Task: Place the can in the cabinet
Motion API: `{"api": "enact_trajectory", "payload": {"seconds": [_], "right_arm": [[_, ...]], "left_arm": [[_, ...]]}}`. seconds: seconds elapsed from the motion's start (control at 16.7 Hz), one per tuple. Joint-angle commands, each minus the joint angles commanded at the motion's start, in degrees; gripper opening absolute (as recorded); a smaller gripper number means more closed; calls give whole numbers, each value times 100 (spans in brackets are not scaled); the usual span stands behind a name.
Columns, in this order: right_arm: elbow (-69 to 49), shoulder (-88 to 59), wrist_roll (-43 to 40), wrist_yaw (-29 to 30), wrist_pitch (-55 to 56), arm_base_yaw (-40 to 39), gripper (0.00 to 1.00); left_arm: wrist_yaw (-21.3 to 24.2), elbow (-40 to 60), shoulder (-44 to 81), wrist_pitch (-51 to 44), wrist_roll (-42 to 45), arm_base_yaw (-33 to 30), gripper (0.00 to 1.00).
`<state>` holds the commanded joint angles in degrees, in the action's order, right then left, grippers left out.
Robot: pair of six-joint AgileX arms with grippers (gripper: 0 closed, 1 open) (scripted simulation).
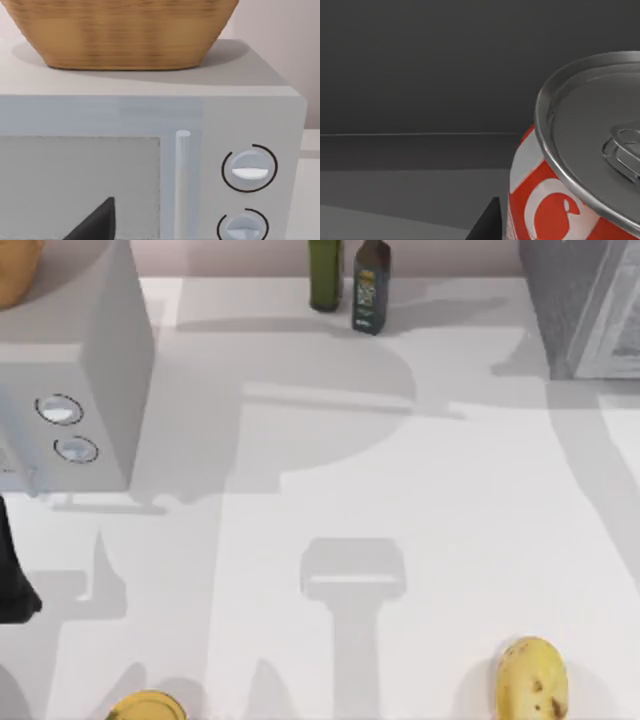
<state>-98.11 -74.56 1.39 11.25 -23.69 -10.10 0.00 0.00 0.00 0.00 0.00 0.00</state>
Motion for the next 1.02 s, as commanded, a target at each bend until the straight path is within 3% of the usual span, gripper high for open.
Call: {"api": "enact_trajectory", "payload": {"seconds": [0.6, 1.02], "right_arm": [[-377, -351, -24, -19, -163, 3, 0], [-2930, -2315, 0, -177, -804, 186, 0]], "left_arm": [[0, 0, 0, 0, 0, 0, 100], [0, 0, 0, 0, 0, 0, 100]]}}
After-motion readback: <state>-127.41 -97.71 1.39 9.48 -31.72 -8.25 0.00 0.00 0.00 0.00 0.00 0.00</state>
